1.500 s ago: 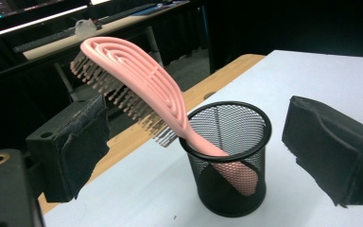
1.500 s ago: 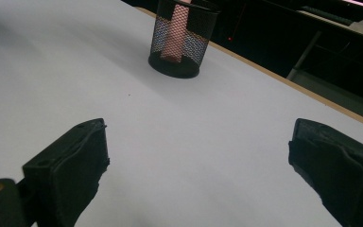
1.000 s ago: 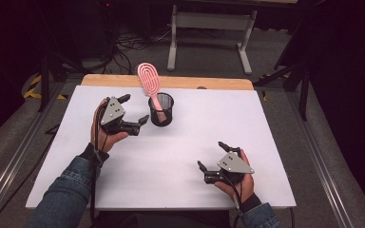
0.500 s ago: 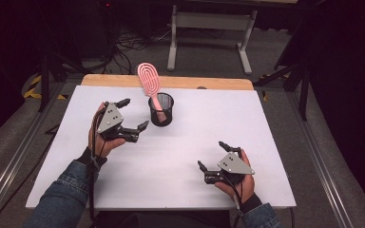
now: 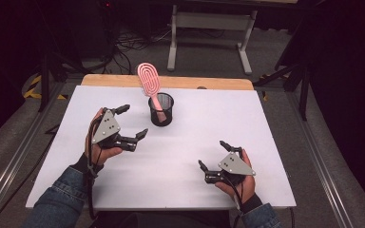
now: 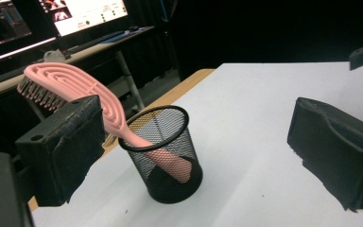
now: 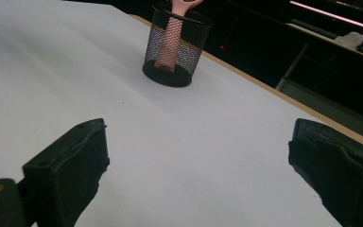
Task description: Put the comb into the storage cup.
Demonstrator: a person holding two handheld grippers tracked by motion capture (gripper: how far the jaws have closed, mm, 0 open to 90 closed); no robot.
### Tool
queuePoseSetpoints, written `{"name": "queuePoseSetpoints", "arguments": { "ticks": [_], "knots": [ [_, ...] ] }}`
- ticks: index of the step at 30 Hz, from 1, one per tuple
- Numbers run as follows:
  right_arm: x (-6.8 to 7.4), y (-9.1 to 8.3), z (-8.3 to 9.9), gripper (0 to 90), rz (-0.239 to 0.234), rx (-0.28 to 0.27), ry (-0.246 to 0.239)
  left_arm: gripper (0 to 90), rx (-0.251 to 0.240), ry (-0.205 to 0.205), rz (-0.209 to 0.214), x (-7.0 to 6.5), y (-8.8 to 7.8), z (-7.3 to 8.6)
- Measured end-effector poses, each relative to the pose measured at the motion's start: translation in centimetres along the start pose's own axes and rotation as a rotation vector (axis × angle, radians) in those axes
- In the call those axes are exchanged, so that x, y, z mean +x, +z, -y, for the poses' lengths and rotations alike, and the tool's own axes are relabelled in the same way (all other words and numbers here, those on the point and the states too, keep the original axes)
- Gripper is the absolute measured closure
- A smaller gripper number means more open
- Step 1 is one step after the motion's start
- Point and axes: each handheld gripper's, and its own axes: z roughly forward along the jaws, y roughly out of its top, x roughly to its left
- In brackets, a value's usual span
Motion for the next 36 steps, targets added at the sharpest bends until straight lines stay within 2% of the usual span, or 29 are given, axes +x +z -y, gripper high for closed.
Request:
{"name": "queuePoseSetpoints", "arguments": {
  "ticks": [12,36],
  "knots": [
    [-0.1,-0.2,-0.1,6.1,0.014,-0.006,-0.006,6.5,0.011,0.023,0.029,-1.5,-0.2,0.4],
    [-0.2,-0.3,-0.2,6.1,0.021,-0.015,-0.010,7.1,0.032,0.061,0.067,-2.8,-1.2,1.0]
  ]
}}
